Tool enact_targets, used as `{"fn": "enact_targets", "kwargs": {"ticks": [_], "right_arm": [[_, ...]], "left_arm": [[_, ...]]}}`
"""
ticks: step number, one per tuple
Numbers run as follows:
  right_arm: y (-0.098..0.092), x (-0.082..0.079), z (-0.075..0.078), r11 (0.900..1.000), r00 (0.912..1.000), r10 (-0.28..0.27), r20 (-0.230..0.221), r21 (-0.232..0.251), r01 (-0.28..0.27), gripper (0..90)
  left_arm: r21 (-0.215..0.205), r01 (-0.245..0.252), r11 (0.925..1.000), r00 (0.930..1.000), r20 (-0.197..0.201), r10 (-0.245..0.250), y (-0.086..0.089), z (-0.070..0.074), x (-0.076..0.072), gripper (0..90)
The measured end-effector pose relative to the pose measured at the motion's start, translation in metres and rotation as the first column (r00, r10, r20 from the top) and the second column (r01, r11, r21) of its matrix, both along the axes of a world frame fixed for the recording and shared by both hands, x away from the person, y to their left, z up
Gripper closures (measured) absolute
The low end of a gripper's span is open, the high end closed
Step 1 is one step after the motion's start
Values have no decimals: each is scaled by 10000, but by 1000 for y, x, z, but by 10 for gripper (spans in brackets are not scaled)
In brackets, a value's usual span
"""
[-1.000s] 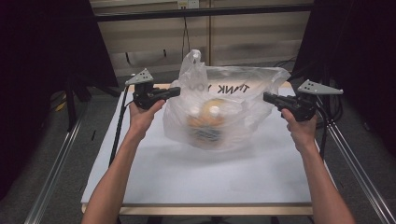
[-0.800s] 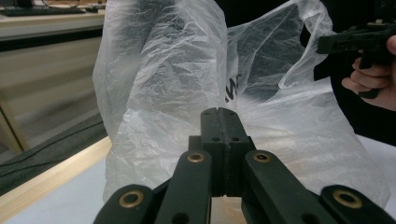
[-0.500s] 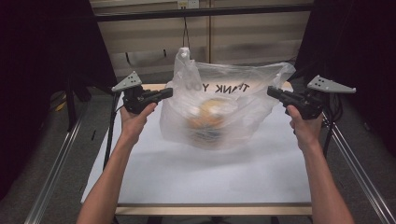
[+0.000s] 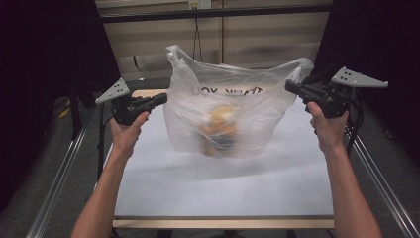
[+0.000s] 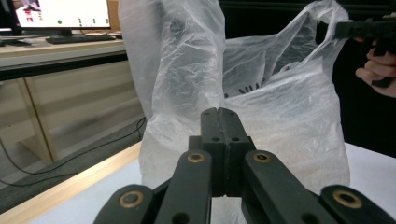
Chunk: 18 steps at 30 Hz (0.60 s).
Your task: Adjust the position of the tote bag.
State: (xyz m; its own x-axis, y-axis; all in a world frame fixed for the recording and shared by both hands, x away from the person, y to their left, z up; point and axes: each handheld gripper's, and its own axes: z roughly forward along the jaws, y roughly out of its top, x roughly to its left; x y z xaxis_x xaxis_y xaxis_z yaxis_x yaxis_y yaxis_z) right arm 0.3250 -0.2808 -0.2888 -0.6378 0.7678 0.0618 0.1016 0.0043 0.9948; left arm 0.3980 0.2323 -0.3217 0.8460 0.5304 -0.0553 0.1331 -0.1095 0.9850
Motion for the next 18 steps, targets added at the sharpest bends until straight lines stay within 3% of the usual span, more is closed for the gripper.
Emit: {"fn": "enact_targets", "kwargs": {"ticks": [10, 18], "right_arm": [[7, -3, 13, 9997, 9999, -72, 109, -252, 74, 900], [11, -2, 4, 9982, 9993, -112, -366, -588, 91, 900]], "left_arm": [[98, -441, 9990, 9990, -52, 442, 34, -7, -13, 900], [34, -574, 9983, 9982, -191, 575, 48, -23, -23, 900]]}}
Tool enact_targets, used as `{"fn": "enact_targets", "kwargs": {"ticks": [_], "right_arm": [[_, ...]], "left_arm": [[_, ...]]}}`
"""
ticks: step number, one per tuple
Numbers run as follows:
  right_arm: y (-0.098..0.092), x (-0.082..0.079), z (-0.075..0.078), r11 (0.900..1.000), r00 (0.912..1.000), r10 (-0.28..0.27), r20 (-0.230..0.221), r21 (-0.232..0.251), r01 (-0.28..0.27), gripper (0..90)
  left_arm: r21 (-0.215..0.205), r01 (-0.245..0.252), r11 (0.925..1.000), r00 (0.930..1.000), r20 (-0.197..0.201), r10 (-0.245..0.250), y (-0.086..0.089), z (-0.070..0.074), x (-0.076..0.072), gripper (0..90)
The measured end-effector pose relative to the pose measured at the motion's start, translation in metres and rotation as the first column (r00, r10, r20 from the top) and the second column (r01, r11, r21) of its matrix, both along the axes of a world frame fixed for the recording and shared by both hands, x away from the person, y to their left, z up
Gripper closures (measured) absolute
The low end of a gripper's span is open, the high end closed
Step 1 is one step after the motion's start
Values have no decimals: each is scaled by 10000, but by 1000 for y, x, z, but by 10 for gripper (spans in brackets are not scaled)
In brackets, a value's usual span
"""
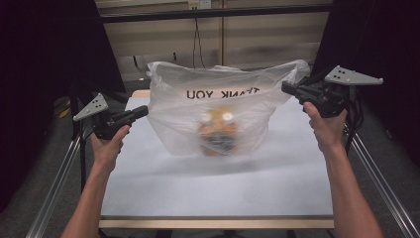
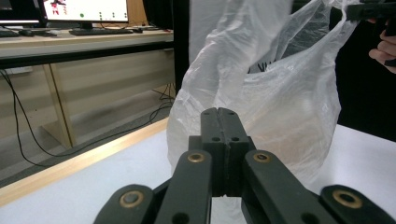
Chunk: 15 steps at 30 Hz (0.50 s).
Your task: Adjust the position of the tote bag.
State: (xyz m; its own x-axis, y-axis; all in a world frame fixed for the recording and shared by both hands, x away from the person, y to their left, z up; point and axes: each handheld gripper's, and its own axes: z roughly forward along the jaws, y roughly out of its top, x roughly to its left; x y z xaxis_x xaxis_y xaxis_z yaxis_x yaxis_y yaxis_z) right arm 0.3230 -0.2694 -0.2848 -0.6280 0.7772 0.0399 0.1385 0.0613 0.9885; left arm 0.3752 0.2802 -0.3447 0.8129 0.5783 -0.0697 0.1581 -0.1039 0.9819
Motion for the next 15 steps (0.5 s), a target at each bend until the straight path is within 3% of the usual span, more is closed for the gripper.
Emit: {"fn": "enact_targets", "kwargs": {"ticks": [5, 7, 15], "right_arm": [[5, 1, -16, 9994, 9990, 55, -440, -347, -70, 900], [6, 0, -24, 9986, 9978, 6, -658, -533, -41, 900], [6, -6, -50, 9936, 9904, -98, -1378, -1130, -59, 900]], "left_arm": [[-18, 39, 10000, 9997, -238, -39, 4, -15, 0, 900], [323, 44, 9995, 9995, -317, -33, 4, -19, 1, 900], [604, 206, 9980, 9974, -705, -163, 0, -35, 3, 900]]}}
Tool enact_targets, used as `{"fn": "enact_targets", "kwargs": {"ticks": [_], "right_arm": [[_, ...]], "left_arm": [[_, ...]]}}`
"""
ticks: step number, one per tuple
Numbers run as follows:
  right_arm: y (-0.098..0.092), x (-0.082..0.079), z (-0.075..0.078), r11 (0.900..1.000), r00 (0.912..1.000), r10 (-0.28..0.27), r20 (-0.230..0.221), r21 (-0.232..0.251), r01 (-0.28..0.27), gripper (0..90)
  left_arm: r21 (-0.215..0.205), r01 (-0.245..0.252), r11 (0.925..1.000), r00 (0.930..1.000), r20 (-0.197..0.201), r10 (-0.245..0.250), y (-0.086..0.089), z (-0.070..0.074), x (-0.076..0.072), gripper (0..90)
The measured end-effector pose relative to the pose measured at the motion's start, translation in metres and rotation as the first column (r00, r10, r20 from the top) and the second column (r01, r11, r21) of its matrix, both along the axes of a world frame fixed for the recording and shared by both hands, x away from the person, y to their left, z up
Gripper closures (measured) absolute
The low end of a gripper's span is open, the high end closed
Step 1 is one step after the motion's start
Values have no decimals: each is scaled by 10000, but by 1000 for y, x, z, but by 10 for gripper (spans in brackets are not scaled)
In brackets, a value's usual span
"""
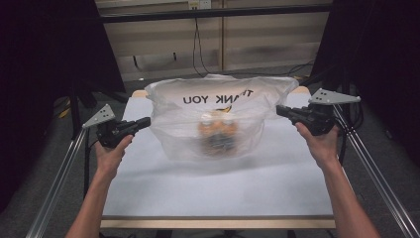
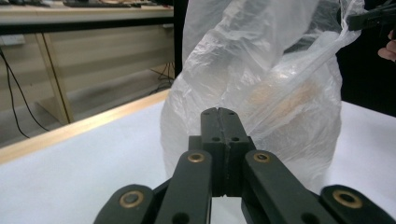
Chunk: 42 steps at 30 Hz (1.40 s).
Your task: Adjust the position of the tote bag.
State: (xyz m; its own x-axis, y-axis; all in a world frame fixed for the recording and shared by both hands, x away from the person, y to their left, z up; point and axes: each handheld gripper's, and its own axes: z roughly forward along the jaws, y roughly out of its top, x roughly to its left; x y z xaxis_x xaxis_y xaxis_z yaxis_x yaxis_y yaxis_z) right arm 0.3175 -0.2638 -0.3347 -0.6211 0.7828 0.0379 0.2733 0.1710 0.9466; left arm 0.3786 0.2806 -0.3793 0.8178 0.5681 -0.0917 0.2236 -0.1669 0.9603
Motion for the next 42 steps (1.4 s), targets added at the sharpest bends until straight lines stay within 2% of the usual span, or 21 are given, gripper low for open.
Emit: {"fn": "enact_targets", "kwargs": {"ticks": [2, 4, 5, 6, 8, 11, 14, 16, 17, 19, 20, 21, 23, 24, 25, 28, 33, 35, 38, 39, 42], "right_arm": [[0, 0, -4, 10000, 10000, 33, -70, -48, -33, 900], [0, -1, -7, 9998, 9999, 27, -142, -197, -30, 900], [0, -2, -8, 9997, 9997, 13, -233, -260, -19, 900], [0, -2, -11, 9994, 9995, 53, -303, -328, -63, 900], [0, -2, -15, 9991, 9988, -9, -493, -425, -12, 900], [-1, 0, -20, 9992, 9980, -170, -608, -366, 148, 900], [-3, 2, -25, 9988, 9968, -214, -770, -454, 179, 900], [-4, 4, -30, 9986, 9957, -243, -897, -490, 200, 900], [-5, 4, -31, 9987, 9948, -211, -999, -480, 164, 900], [-3, 5, -32, 9988, 9953, -58, -967, -499, 10, 900], [-1, 4, -32, 9987, 9953, -89, -961, -511, 40, 900], [0, 4, -31, 9986, 9957, -46, -927, -533, -3, 900], [3, 4, -29, 9989, 9964, 15, -852, -473, -56, 900], [5, 3, -28, 9986, 9966, 97, -822, -506, -139, 900], [6, 3, -28, 9981, 9968, 120, -794, -586, -167, 900], [9, 3, -27, 9982, 9969, 180, -769, -551, -223, 900], [11, 2, -25, 9983, 9972, 295, -692, -487, -329, 900], [12, 2, -24, 9982, 9975, 307, -630, -493, -338, 900], [13, 2, -23, 9983, 9976, 340, -608, -458, -368, 900], [13, 2, -23, 9982, 9975, 352, -613, -456, -380, 900], [15, 3, -23, 9983, 9973, 367, -632, -432, -394, 900]], "left_arm": [[227, 7, 9997, 10000, -21, -6, -1, -3, 0, 900], [204, 98, 9997, 9999, -132, -95, 1, -5, 0, 900], [345, 33, 9994, 9999, -139, -28, 2, -6, -1, 900], [252, 120, 9996, 9997, -198, -115, 2, -9, -1, 900], [448, 23, 9990, 9995, -312, -9, 1, -13, 0, 900], [542, 71, 9985, 9991, -413, -49, 0, -19, 3, 900], [830, -56, 9965, 9983, -566, 103, 1, -25, 5, 900], [781, -86, 9969, 9978, -646, 137, 3, -27, 6, 900], [521, -90, 9986, 9971, -754, 129, 3, -27, 6, 900], [319, 92, 9994, 9980, -624, -71, 3, -24, 5, 900], [395, -160, 9991, 9988, -466, 178, 2, -21, 3, 900], [274, 191, 9994, 9992, -365, -181, 2, -17, 2, 900], [185, 22, 9998, 10000, -65, -21, -2, -9, -3, 900], [89, 176, 9998, 9998, 19, -176, -3, -6, -3, 883], [118, 108, 9999, 9999, 45, -108, -3, -3, -4, 824], [-5, 217, 9998, 9996, 158, -217, -4, 4, -6, 825], [-140, 163, 9998, 9990, 408, -158, 1, 11, -10, 714], [-332, 63, 9994, 9984, 564, -45, 1, 16, -13, 647], [-120, -7, 9999, 9969, 793, 17, -5, 23, -14, 528], [30, -23, 10000, 9971, 764, 21, -8, 24, -13, 478], [93, -49, 9999, 9970, 774, 42, -18, 25, -5, 359]]}}
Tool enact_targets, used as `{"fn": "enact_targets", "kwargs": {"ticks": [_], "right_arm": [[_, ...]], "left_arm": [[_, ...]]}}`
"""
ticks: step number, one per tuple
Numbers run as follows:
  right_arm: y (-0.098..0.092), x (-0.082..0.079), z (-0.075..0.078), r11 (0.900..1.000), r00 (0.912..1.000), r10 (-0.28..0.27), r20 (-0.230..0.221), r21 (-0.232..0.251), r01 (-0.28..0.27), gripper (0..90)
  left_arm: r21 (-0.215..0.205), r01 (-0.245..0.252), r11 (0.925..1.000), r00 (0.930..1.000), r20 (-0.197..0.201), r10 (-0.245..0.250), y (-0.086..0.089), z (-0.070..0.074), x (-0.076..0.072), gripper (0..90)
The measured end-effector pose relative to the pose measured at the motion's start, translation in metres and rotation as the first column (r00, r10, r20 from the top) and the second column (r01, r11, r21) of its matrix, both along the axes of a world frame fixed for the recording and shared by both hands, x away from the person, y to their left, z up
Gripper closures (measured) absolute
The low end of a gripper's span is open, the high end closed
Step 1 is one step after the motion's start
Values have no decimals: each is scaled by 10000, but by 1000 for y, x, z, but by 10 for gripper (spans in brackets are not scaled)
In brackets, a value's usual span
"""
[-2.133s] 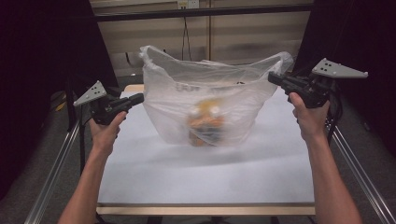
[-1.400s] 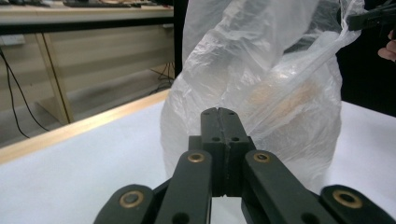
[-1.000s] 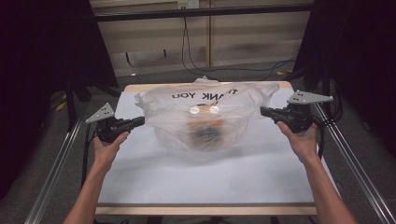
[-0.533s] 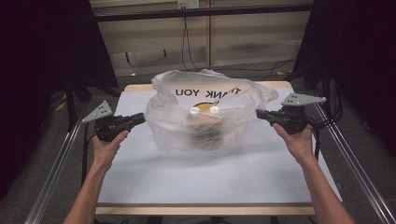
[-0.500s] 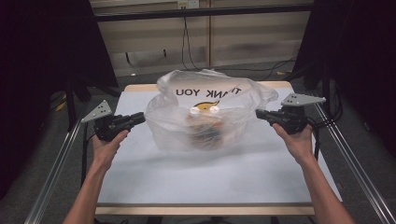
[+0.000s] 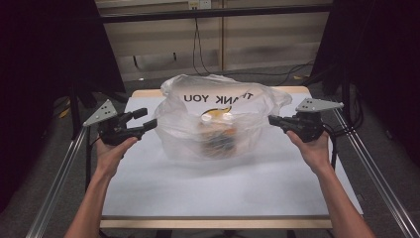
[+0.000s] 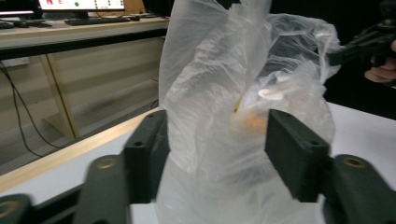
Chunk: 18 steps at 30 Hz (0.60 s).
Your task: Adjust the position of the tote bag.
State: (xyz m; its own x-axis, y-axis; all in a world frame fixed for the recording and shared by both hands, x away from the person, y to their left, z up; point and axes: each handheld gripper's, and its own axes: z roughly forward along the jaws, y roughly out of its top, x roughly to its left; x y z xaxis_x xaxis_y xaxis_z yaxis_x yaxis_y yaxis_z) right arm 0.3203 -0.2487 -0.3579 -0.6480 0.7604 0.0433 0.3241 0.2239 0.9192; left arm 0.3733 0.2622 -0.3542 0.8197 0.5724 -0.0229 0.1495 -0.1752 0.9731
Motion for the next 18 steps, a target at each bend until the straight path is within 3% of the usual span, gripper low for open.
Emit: {"fn": "enact_targets", "kwargs": {"ticks": [3, 6, 12, 13, 14, 17, 18], "right_arm": [[2, 1, 0, 10000, 10000, 83, 6, -24, -83, 900], [4, 1, 1, 9999, 9999, 134, 23, -50, -134, 900], [7, 0, 5, 9997, 9995, 263, 146, -20, -263, 900], [7, -1, 5, 9997, 9996, 251, 162, -26, -250, 900], [7, -1, 6, 9996, 9994, 288, 213, -7, -288, 900], [6, -1, 6, 9997, 9995, 245, 187, -67, -244, 900], [5, -1, 6, 9997, 9996, 227, 190, -99, -225, 900]], "left_arm": [[102, -21, 9999, 10000, -32, 21, -10, 1, 10, 286], [464, 10, 9989, 10000, -23, -8, -20, 5, 21, 263], [1139, 453, 9925, 9987, 175, -476, -43, 11, 26, 253], [1414, 284, 9895, 9992, 223, -318, -48, 12, 26, 286], [1492, 314, 9883, 9992, 182, -345, -49, 11, 27, 403], [974, 423, 9944, 9991, -105, -414, -46, 8, 30, 766], [914, 462, 9947, 9987, -241, -442, -44, 5, 31, 838]]}}
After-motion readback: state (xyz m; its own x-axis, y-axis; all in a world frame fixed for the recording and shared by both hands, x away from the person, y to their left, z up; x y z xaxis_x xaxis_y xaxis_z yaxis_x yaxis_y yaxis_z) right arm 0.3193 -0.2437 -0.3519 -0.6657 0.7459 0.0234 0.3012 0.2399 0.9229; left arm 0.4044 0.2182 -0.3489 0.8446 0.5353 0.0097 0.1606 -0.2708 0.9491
